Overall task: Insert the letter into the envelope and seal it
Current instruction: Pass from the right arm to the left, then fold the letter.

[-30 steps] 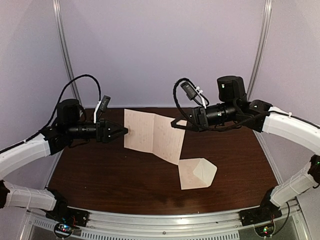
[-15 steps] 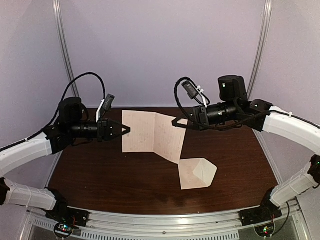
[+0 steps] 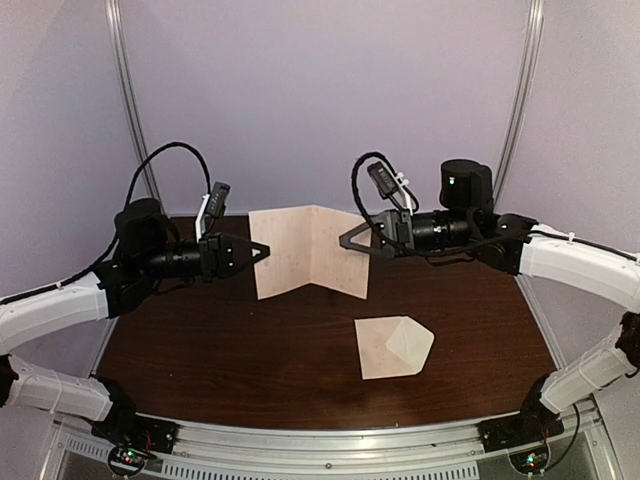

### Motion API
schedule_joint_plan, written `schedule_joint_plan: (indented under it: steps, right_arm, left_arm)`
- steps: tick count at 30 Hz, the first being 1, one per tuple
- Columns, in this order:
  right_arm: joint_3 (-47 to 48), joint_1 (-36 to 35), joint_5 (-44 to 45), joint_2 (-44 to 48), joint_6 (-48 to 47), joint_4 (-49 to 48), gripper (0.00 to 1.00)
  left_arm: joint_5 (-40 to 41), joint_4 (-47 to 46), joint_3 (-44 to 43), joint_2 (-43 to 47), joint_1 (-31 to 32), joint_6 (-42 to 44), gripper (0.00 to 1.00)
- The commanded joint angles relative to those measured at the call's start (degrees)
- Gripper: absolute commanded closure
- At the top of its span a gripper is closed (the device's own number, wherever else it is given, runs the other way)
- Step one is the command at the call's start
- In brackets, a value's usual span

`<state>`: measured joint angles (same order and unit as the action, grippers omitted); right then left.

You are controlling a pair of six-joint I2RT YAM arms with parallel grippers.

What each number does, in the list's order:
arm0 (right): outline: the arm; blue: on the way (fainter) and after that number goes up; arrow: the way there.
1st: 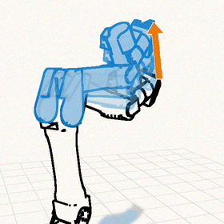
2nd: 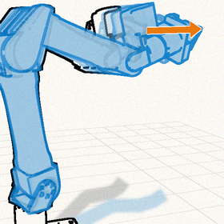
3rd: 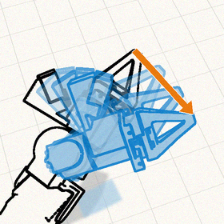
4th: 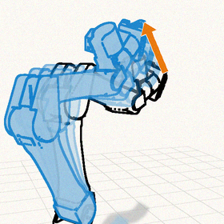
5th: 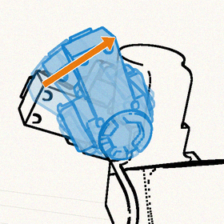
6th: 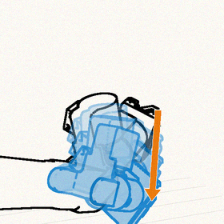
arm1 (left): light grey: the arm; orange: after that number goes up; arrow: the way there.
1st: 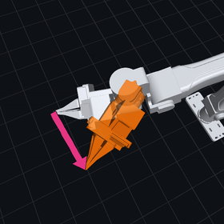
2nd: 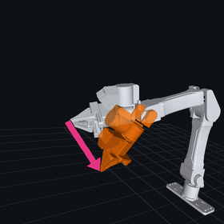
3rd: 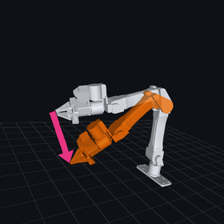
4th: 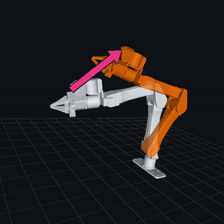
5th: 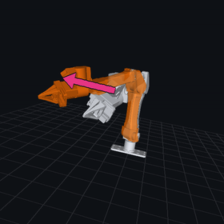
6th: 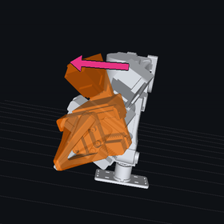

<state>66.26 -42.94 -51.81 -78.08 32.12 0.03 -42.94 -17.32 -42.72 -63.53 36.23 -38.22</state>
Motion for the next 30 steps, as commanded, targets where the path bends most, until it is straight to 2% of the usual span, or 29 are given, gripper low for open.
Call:
schedule_joint_plan:
  steps: [1,7,16,24,30]
  right_arm:
    - [-0.69,-1.21,-1.48,-0.72,4.96,-8.74,0.34]
    - [0.27,-3.55,-1.58,-3.36,8.32,-15.80,0.26]
    - [1.58,-5.04,-0.14,-5.82,10.38,-18.63,0.23]
    - [2.01,-3.98,6.33,2.71,3.85,-13.22,0.17]
    - [-4.31,1.11,16.48,12.65,5.16,-14.18,0.11]
  left_arm:
    - [2.27,-10.29,0.35,-1.69,1.15,-2.85,1.00]
    - [3.24,-13.20,-0.96,-5.53,3.54,-3.38,1.00]
    - [2.23,-19.53,-2.76,-9.02,5.87,-5.49,1.00]
    - [3.40,-23.99,-0.92,-7.39,5.87,-7.93,1.00]
    - [2.40,-27.73,-0.34,-6.17,5.87,-9.63,1.00]
